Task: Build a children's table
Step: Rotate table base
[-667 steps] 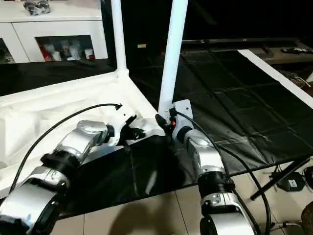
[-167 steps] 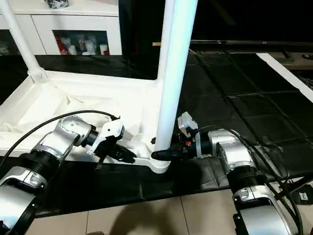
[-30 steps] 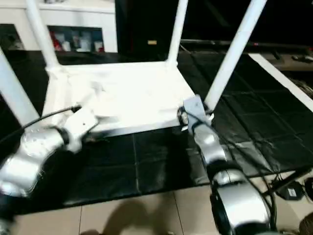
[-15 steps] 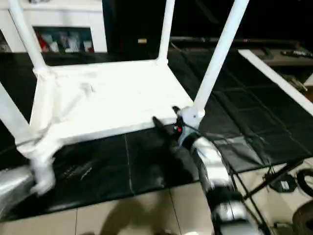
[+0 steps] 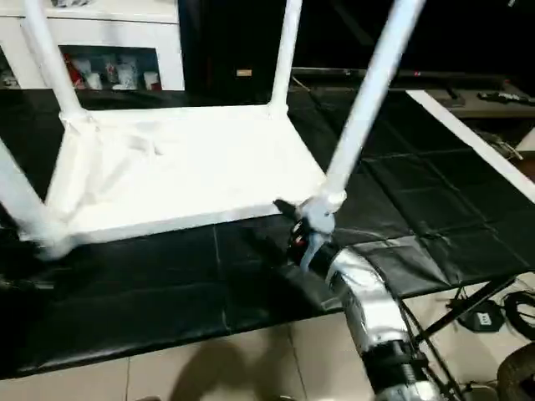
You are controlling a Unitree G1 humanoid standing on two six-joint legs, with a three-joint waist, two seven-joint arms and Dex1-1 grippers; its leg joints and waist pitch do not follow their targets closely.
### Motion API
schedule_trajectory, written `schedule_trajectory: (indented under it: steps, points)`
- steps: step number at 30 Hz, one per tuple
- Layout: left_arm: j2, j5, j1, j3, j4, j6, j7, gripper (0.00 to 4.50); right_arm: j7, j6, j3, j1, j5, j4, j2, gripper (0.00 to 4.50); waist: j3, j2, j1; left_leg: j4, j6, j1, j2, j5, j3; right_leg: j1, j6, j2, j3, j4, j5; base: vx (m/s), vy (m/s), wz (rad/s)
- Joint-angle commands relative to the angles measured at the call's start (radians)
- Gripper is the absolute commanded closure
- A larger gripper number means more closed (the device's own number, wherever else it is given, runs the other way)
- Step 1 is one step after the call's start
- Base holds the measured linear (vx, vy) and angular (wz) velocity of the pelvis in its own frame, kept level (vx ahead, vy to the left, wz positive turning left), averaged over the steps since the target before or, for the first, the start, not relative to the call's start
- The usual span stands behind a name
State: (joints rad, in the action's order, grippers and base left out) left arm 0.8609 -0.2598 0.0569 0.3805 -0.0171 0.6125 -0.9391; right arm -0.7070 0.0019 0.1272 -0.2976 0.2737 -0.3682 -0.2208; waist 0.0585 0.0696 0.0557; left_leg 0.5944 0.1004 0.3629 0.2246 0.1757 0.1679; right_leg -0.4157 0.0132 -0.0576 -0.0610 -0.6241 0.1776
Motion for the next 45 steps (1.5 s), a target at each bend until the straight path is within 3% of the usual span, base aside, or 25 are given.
schedule_trajectory:
  steps: [1,5,6,7,8,10,11,13,14,18,21,24,29,30,31,35,37,39,45]
  points:
    - [0.013,0.010,-0.021,0.020,0.037,0.010,0.027,0.08,0.010,0.070,0.009,0.013,-0.022,0.029,-0.020,0.00,-0.050,-0.030,0.001,-0.085,0.012,-0.016,0.001,0.374,-0.001,0.033,0.141,-0.054,0.047,0.091,0.370,0.000,0.000,0.00]
    - [0.028,-0.006,-0.014,0.029,0.048,-0.015,-0.005,0.08,0.025,0.133,0.015,0.011,-0.011,0.033,-0.033,0.00,-0.050,-0.032,0.004,-0.087,0.012,-0.017,0.004,0.371,-0.001,0.033,0.157,-0.056,0.047,0.090,0.349,0.000,0.000,0.00]
    - [0.023,-0.010,-0.026,0.033,0.057,-0.030,0.003,0.08,0.032,0.123,0.018,0.007,-0.025,0.025,-0.037,0.00,-0.050,-0.026,0.003,-0.086,0.012,-0.017,0.005,0.373,0.000,0.033,0.156,-0.056,0.047,0.090,0.352,0.000,0.000,0.00]
    - [0.020,-0.012,-0.034,0.036,0.063,-0.039,0.010,0.08,0.035,0.115,0.020,0.005,-0.034,0.020,-0.039,0.00,-0.049,-0.030,0.005,-0.087,0.015,-0.018,0.004,0.380,-0.001,0.032,0.152,-0.057,0.046,0.091,0.365,0.000,0.000,0.00]
    - [-0.005,-0.020,-0.083,0.040,0.092,-0.072,0.036,0.08,0.049,0.125,0.018,-0.002,-0.042,0.006,-0.035,0.00,-0.050,-0.026,0.006,-0.086,0.017,-0.019,0.004,0.379,-0.001,0.032,0.150,-0.058,0.046,0.091,0.368,0.000,0.000,0.00]
    - [-0.028,-0.016,-0.128,0.034,0.123,-0.114,0.064,0.08,0.065,0.134,0.011,-0.011,-0.052,-0.005,-0.026,0.00,-0.052,-0.033,0.009,-0.086,0.023,-0.021,0.004,0.375,-0.002,0.033,0.154,-0.060,0.047,0.090,0.354,0.000,0.000,0.00]
    - [-0.028,-0.016,-0.128,0.034,0.123,-0.114,0.064,0.08,0.065,0.134,0.011,-0.011,-0.052,-0.005,-0.026,0.00,-0.051,-0.031,0.010,-0.086,0.025,-0.022,0.003,0.377,-0.001,0.032,0.154,-0.058,0.046,0.090,0.352,0.000,0.000,0.00]
    - [-0.098,-0.014,-0.201,0.032,0.153,-0.178,0.142,0.08,0.119,0.151,0.003,-0.034,-0.087,-0.042,-0.010,0.00,-0.050,-0.034,0.008,-0.088,0.034,-0.021,0.004,0.389,-0.004,0.036,0.153,-0.060,0.044,0.089,0.362,0.000,0.000,0.00]
    - [-0.122,-0.014,-0.223,0.032,0.159,-0.193,0.169,0.08,0.144,0.159,0.001,-0.043,-0.098,-0.055,-0.006,0.00,-0.050,-0.034,0.007,-0.085,0.041,-0.027,0.002,0.400,-0.002,0.033,0.156,-0.059,0.044,0.093,0.371,0.000,0.000,0.00]
    - [-0.183,-0.045,-0.286,0.032,0.172,-0.205,0.198,0.08,0.198,0.147,0.007,-0.075,-0.130,-0.106,0.004,0.00,-0.055,-0.031,0.006,-0.084,0.049,-0.025,0.001,0.384,-0.003,0.040,0.151,-0.062,0.045,0.090,0.360,0.000,0.000,0.00]
    - [-0.222,-0.091,-0.330,0.034,0.188,-0.199,0.189,0.08,0.230,0.128,0.018,-0.113,-0.155,-0.175,0.015,0.00,-0.057,-0.036,0.006,-0.081,0.053,-0.023,0.000,0.371,-0.002,0.041,0.170,-0.061,0.044,0.083,0.320,0.000,0.000,0.00]
    - [-0.248,-0.163,-0.313,0.024,0.140,-0.168,0.115,0.08,0.263,0.106,0.022,-0.162,-0.180,-0.259,0.028,0.00,-0.060,-0.038,0.004,-0.079,0.054,-0.023,0.000,0.355,0.000,0.043,0.181,-0.061,0.045,0.079,0.284,0.000,0.000,0.00]
    - [-0.251,-0.266,-0.256,-0.010,0.032,-0.086,0.011,0.08,0.321,0.078,0.017,-0.237,-0.215,-0.399,0.052,0.00,-0.062,-0.033,0.005,-0.078,0.051,-0.022,0.003,0.314,0.004,0.045,0.203,-0.060,0.045,0.069,0.235,0.000,0.000,0.00]
    - [-0.245,-0.282,-0.240,-0.021,0.007,-0.069,-0.012,0.08,0.332,0.068,0.015,-0.257,-0.220,-0.434,0.059,0.00,-0.061,-0.027,0.003,-0.079,0.050,-0.020,0.004,0.311,0.005,0.046,0.203,-0.059,0.044,0.069,0.232,0.000,0.000,0.00]
    - [-0.241,-0.287,-0.233,-0.026,-0.003,-0.062,-0.020,0.08,0.338,0.062,0.013,-0.267,-0.222,-0.452,0.063,0.00,-0.059,-0.032,0.005,-0.080,0.050,-0.023,0.003,0.320,0.006,0.042,0.201,-0.057,0.044,0.071,0.243,0.000,0.000,0.00]
    - [-0.224,-0.348,-0.185,-0.056,-0.097,-0.011,-0.055,0.08,0.360,0.033,0.009,-0.322,-0.232,-0.540,0.092,0.00,-0.055,-0.026,0.001,-0.082,0.053,-0.020,0.003,0.354,0.004,0.045,0.175,-0.059,0.044,0.075,0.309,0.000,0.000,0.00]
    - [-0.219,-0.364,-0.174,-0.062,-0.118,0.008,-0.064,0.08,0.363,0.028,0.007,-0.331,-0.232,-0.553,0.099,0.00,-0.054,-0.028,0.001,-0.081,0.054,-0.022,0.002,0.360,0.004,0.041,0.165,-0.057,0.045,0.078,0.325,0.000,0.000,0.00]
    - [-0.208,-0.407,-0.147,-0.088,-0.179,0.058,-0.089,0.08,0.368,0.016,0.007,-0.355,-0.233,-0.578,0.117,0.00,-0.054,-0.024,-0.002,-0.082,0.056,-0.021,0.004,0.367,0.003,0.041,0.164,-0.057,0.045,0.075,0.335,0.000,0.000,0.00]
    - [-0.253,-0.455,-0.136,-0.173,-0.276,0.123,-0.078,0.08,0.350,-0.044,0.014,-0.418,-0.249,-0.669,0.161,0.00,-0.055,-0.028,-0.011,-0.080,0.063,-0.020,0.005,0.364,0.004,0.041,0.173,-0.058,0.046,0.073,0.314,0.000,0.000,0.00]
